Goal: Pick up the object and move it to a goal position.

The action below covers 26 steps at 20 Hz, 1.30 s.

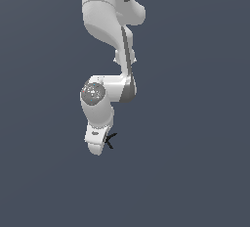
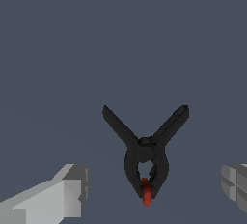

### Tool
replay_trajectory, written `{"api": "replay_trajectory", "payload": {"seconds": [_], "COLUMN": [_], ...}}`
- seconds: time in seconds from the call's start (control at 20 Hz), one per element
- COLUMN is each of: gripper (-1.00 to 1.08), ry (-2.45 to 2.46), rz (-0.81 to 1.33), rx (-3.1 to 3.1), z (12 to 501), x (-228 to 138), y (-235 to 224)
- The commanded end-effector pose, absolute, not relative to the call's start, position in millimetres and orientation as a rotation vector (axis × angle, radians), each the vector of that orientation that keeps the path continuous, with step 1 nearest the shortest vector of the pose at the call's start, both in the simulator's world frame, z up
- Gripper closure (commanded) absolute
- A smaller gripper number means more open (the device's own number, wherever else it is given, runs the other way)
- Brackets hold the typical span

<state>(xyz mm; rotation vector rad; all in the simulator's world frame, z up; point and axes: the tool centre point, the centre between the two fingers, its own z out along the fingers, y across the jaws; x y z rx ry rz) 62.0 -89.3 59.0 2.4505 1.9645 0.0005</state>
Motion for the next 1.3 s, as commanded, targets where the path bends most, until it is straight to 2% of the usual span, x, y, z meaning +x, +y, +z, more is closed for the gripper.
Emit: {"api": "replay_trajectory", "payload": {"seconds": [0.0,0.3,0.6,0.65,1.25], "gripper": [-0.92,-0.92,-0.92,1.08,1.08], "ry": [1.966,1.97,1.97,1.97,1.97], "rz": [-0.001,-0.001,-0.001,-0.001,-0.001], "rx": [2.45,2.447,2.447,2.447,2.447], "z": [51,21,14,14,15], "x": [61,61,62,62,62], "y": [-89,-89,-89,-89,-89]}}
